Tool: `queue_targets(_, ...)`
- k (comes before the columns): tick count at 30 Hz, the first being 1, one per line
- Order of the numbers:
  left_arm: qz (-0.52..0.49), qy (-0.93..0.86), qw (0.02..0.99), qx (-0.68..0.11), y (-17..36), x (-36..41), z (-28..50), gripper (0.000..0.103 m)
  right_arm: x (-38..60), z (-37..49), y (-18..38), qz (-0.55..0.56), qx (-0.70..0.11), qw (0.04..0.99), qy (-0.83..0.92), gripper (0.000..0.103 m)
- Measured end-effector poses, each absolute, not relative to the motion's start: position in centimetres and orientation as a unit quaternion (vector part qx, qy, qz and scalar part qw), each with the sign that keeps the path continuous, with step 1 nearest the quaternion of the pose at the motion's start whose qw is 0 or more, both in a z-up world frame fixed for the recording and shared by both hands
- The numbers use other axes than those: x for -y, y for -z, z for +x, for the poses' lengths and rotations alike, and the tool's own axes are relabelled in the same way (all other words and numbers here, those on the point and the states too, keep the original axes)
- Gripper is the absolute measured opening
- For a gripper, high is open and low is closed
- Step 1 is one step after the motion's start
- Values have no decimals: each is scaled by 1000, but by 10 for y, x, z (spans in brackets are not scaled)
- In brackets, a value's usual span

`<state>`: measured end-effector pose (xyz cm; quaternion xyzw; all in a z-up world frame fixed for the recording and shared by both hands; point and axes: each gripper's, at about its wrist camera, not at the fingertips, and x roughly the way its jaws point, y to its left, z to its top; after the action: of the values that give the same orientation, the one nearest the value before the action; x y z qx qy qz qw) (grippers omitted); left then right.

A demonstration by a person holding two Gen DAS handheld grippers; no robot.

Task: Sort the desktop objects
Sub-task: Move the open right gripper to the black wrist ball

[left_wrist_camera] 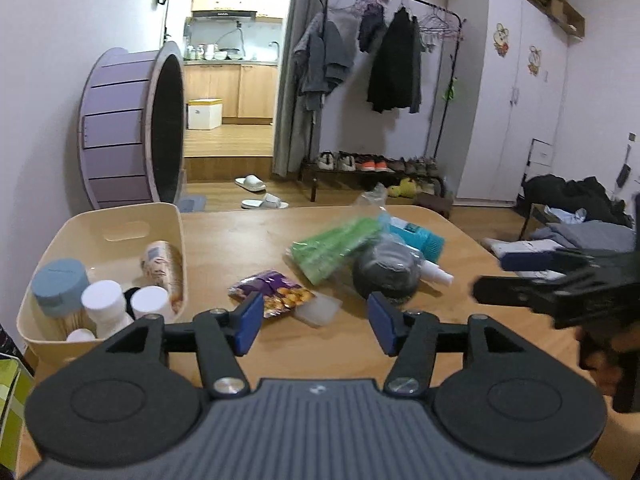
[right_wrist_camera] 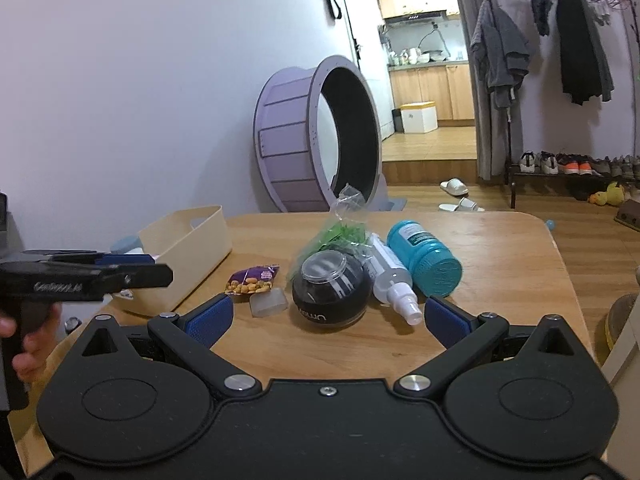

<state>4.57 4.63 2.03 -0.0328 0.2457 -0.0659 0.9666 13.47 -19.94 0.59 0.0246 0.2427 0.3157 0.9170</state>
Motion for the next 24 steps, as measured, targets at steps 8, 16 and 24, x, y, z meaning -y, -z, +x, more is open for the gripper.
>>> queue_targets(8,-27,70,963,-258,-15,-42,42,63,180,149,-5,-3,-243,914,-324,103)
queue_targets(16,-27,65,962,-265,-14,-45,41,64,168,161,6,-25,-253,911,-325,103)
queue_targets(24,-28,70,961,-265,-15,-44,40,65,163,164,11,-42,-256,907,-333,103)
